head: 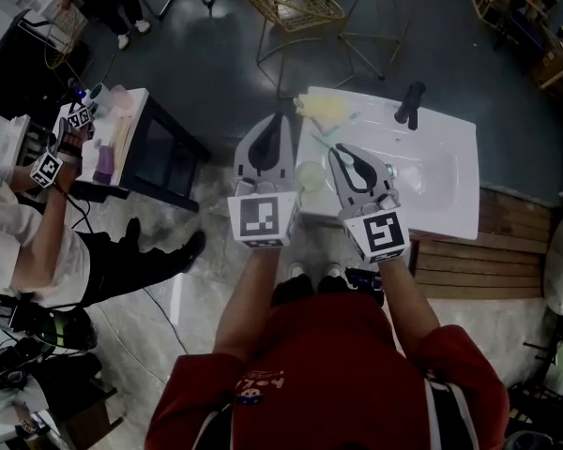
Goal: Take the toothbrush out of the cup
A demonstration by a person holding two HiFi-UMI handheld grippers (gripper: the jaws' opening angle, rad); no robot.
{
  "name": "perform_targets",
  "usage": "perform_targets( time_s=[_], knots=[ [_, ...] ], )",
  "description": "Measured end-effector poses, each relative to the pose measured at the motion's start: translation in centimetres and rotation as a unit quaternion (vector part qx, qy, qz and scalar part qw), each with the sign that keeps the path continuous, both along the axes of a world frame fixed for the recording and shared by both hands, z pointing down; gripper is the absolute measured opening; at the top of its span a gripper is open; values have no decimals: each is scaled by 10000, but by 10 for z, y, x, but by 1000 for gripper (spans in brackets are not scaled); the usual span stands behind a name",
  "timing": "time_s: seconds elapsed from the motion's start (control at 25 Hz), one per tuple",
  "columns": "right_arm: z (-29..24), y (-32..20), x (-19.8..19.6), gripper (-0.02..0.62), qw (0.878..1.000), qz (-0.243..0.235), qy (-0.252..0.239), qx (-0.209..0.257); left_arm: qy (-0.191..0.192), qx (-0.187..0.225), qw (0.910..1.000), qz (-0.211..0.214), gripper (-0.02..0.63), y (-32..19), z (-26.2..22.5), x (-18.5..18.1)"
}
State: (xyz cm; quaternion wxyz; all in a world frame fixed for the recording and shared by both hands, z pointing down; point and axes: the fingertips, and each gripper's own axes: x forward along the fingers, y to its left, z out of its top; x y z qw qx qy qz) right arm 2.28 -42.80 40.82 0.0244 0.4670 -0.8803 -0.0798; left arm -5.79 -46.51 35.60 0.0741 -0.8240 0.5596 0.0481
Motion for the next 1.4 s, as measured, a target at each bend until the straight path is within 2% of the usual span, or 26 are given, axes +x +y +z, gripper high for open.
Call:
perform_targets(
  time_s=[0.36, 0.68, 0.88, 1.4],
  knots=[
    [-66, -9, 10, 54, 9967, 168, -337, 712, 26, 150, 9998, 125, 28, 6, -13, 8],
    [-119, -11, 25, 53, 9899, 419, -511, 1252, 98, 470, 9986, 218, 28, 17, -38, 23],
    [-121, -13, 29, 52, 9904, 547, -314, 1227, 203, 629, 9976, 186, 28, 23, -52, 25],
    [-122, -11, 35, 52, 9900, 611, -474, 1184, 191, 683, 9974, 107, 28, 26, -55, 21]
  ],
)
